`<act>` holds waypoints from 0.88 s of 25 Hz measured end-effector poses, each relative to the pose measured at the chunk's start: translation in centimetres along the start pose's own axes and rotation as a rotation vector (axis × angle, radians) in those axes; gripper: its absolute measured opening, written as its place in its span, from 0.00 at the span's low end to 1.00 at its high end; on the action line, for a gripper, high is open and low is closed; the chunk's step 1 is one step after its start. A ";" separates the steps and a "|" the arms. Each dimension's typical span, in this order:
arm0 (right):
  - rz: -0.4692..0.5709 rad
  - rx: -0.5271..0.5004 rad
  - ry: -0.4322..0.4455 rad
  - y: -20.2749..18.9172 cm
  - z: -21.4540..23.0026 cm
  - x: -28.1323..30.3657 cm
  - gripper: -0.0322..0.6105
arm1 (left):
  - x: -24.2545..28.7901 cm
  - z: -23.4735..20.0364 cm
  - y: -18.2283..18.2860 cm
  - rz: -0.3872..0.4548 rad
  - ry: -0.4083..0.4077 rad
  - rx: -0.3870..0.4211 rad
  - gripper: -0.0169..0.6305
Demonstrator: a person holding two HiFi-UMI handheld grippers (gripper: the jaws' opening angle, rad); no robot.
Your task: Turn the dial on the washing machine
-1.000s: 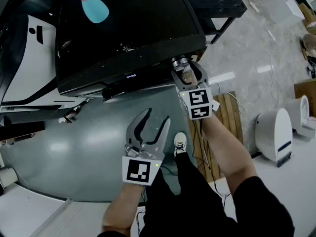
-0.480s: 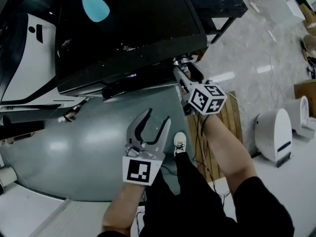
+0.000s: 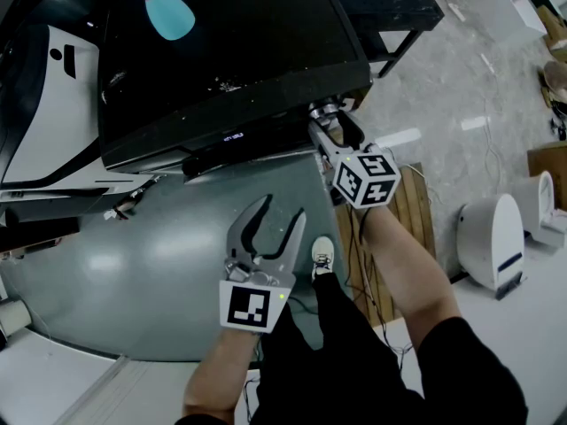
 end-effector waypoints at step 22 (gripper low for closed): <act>0.017 -0.077 -0.020 0.0 -0.4 -0.1 0.47 | -0.3 0.1 -0.5 0.000 -0.001 -0.014 0.32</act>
Point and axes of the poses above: the fingertips, and each gripper's own axes: x forward along the fingers, z to its right, y out of its top, the point moved 10 cm from there along -x, backward along the fingers, and after that the axes turned 11 degrees about -y, right-handed, at the moved point
